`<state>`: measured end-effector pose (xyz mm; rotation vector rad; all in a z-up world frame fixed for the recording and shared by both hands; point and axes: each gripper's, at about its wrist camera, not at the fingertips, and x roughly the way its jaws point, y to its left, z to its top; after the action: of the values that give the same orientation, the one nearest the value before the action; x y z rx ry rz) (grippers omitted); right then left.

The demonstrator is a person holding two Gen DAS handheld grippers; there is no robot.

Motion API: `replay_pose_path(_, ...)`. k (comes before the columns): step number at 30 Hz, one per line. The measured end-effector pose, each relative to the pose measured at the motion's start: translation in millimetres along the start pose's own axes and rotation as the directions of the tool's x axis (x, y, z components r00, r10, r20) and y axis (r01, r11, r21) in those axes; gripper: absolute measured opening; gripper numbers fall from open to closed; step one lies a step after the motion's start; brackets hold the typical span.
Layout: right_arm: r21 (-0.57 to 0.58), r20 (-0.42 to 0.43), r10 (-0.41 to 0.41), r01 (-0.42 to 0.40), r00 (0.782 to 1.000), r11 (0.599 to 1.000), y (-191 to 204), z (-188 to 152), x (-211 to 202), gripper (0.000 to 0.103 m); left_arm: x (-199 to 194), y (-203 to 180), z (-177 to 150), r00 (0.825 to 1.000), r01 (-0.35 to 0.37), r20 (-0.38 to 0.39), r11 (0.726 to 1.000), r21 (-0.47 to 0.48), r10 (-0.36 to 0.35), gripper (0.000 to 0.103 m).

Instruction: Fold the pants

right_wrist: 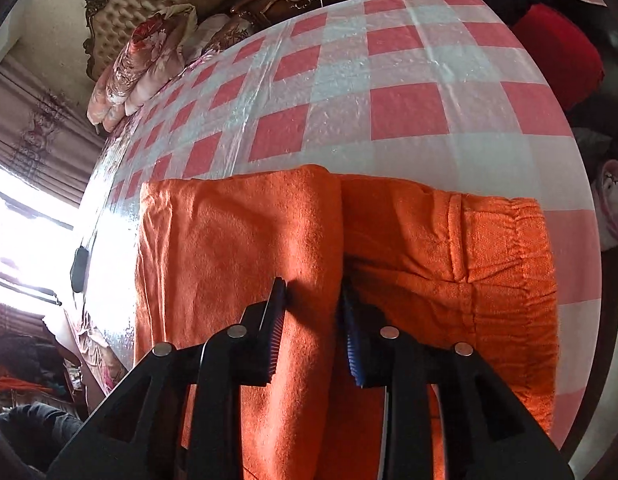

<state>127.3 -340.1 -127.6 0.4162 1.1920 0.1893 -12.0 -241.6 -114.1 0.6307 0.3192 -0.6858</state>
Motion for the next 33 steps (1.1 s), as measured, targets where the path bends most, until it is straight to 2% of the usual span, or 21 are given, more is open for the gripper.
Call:
replay_pose_path(4,-0.026,-0.004,-0.016,0.016,1.000,1.000,1.2,-1.2,0.0,0.028,4.2,-4.7,1.3,0.999,0.013,-0.039,1.000,0.016,-0.012,0.037)
replay_pose_path(5,-0.040,-0.001,-0.034,0.034,0.999,0.999,4.3,-1.9,0.0,0.021,7.3,-5.6,-0.5,0.998,0.022,-0.060,1.000,0.018,-0.020,0.036)
replay_pose_path(6,-0.052,0.002,-0.043,0.043,0.999,0.998,7.4,-2.8,-0.1,0.010,8.9,-5.0,-2.8,0.997,0.021,-0.073,1.000,0.015,-0.020,0.031)
replay_pose_path(8,-0.068,0.015,-0.043,0.044,0.999,0.997,13.5,-4.7,-6.4,0.006,8.1,2.2,-0.7,0.996,0.033,-0.081,0.999,-0.017,-0.034,0.021)
replay_pose_path(11,-0.070,0.034,-0.033,0.035,0.999,0.997,22.6,-2.4,-19.5,0.004,1.5,3.3,-0.5,0.997,0.030,-0.069,1.000,-0.004,-0.030,0.012)
replay_pose_path(14,-0.092,0.047,-0.031,0.035,0.998,0.995,35.1,-0.8,-32.5,0.004,-9.2,12.8,2.9,0.997,0.055,-0.047,0.998,-0.043,-0.057,0.010)
replay_pose_path(16,-0.108,0.052,-0.028,0.033,0.998,0.994,42.0,-0.4,-40.1,0.004,-19.9,15.7,6.7,0.999,0.042,-0.009,0.998,-0.037,-0.042,0.008)
replay_pose_path(17,-0.117,0.052,-0.029,0.035,0.998,0.993,45.6,0.2,-43.2,0.004,-19.0,16.5,7.6,0.999,0.036,-0.008,0.999,-0.041,-0.037,0.001)
replay_pose_path(18,-0.122,0.052,-0.032,0.038,0.998,0.992,48.0,0.8,-45.3,0.004,-17.1,18.9,6.9,1.000,0.025,-0.015,0.998,-0.051,-0.026,0.000)
replay_pose_path(22,-0.120,0.053,-0.038,0.044,0.998,0.992,52.6,2.0,-50.5,0.004,-21.0,20.3,3.0,0.999,0.041,-0.017,0.997,-0.071,-0.042,0.002)
replay_pose_path(24,-0.112,0.049,-0.051,0.056,0.998,0.992,50.3,1.8,-49.1,0.004,-24.5,15.4,2.6,1.000,0.027,0.002,0.999,-0.047,-0.027,0.036)
replay_pose_path(25,-0.101,0.045,-0.056,0.060,0.997,0.993,48.7,1.7,-48.3,0.004,-24.6,8.9,2.2,1.000,0.016,0.008,1.000,-0.018,-0.016,0.041)
replay_pose_path(28,-0.075,0.043,-0.051,0.054,0.998,0.996,48.0,-0.5,-50.7,0.004,-17.8,-0.1,0.2,1.000,0.011,-0.025,1.000,0.017,-0.010,0.038)
replay_pose_path(29,-0.069,0.046,-0.044,0.047,0.998,0.997,49.8,-1.1,-54.3,0.004,-14.9,0.9,0.4,0.999,0.004,-0.035,1.000,0.014,-0.004,0.034)
replay_pose_path(33,-0.062,0.059,-0.020,0.023,0.998,0.998,63.3,-2.9,-70.9,0.004,-17.3,7.8,6.7,0.999,-0.041,-0.006,0.999,-0.020,0.041,0.037)
